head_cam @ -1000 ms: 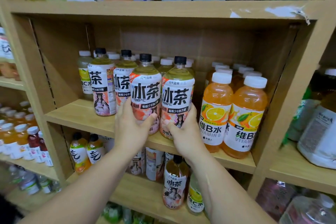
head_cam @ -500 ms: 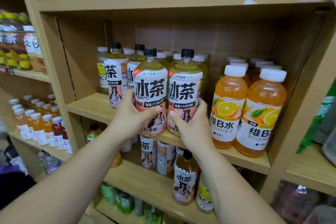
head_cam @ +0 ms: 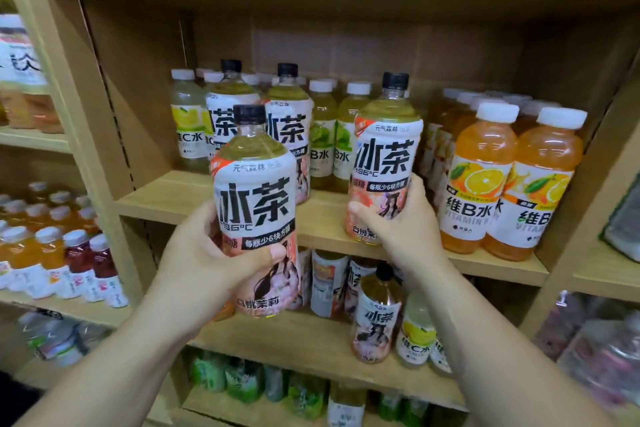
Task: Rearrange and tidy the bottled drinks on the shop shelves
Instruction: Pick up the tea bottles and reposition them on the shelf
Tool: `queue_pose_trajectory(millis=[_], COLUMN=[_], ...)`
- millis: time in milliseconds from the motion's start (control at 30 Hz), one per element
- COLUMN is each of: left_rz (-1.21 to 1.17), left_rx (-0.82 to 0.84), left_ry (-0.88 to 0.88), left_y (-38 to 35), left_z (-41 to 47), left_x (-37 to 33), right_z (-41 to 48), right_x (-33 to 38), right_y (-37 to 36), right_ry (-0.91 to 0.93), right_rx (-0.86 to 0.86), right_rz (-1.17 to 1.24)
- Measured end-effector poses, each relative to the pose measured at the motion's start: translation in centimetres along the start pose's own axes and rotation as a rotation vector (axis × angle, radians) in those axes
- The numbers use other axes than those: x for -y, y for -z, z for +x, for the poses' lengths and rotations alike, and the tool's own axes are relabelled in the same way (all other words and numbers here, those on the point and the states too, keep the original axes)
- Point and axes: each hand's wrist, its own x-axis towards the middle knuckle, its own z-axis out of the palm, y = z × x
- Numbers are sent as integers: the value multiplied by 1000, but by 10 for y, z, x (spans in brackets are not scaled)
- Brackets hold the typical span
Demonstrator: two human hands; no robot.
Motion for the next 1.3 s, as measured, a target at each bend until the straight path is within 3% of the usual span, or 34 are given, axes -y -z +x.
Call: queue_pose_trajectory(millis=[367,467,700,833,1300], left_rz=[7,31,48,102,185], left_rx=[217,293,389,402,324], left_ry=[270,333,484,446,386], left_y=[76,83,70,55,-3], left_z=[-18,-20,-23,-7,42], left_x=[89,119,189,218,284], right_z=[-64,-96,-156,-174,-197], right_x=[45,50,23,-14,-82], right_y=[-27,-29,-46,-62,-98], right_ry=[-2,-12,-234,-388,-580], right_rx=[-302,-305,-232,-197,-134], right_rz=[-27,-26,-8,-6,-37])
